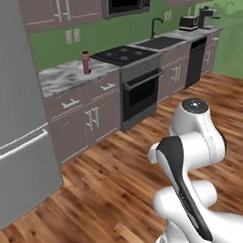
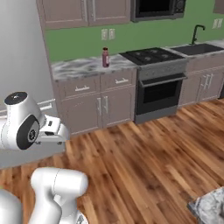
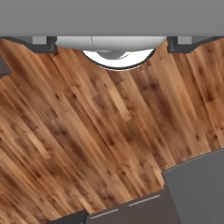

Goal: There is a wine glass and glass cup on the dining counter. Place the wine bottle next to the wine glass and the juice bottle next to the glass cup.

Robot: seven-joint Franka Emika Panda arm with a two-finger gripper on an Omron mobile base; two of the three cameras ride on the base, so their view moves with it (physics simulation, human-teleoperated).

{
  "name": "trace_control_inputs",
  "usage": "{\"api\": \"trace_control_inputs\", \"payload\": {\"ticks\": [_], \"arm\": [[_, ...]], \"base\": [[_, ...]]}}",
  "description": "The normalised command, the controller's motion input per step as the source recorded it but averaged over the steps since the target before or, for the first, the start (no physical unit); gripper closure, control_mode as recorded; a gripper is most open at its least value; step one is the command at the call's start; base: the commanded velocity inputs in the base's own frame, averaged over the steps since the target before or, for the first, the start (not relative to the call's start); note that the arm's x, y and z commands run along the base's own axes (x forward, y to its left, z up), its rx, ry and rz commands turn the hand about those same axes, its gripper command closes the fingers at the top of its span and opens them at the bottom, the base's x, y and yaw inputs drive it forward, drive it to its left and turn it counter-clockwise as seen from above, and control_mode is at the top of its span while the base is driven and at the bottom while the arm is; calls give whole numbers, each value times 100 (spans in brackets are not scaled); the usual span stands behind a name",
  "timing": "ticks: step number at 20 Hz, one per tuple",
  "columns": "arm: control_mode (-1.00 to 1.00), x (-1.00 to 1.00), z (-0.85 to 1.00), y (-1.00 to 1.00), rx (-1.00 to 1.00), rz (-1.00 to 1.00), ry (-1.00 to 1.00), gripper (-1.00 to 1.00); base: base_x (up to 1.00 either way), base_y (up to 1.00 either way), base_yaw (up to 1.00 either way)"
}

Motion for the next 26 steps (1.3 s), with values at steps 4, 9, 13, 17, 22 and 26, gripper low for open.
{"api": "trace_control_inputs", "payload": {"ticks": [4, 9, 13, 17, 22, 26], "arm": [[100, 0, 0, 0, 0, 0, 0, -100], [100, 0, 0, 0, 0, 0, 0, -100], [100, 0, 0, 0, 0, 0, 0, -100], [100, 0, 0, 0, 0, 0, 0, -100], [100, 0, 0, 0, 0, 0, 0, -100], [100, 0, 0, 0, 0, 0, 0, -100]], "base": [[57, 11, -40], [59, 9, -37], [68, 4, -22], [72, 0, -16], [78, 0, -9], [91, 0, 0]]}}
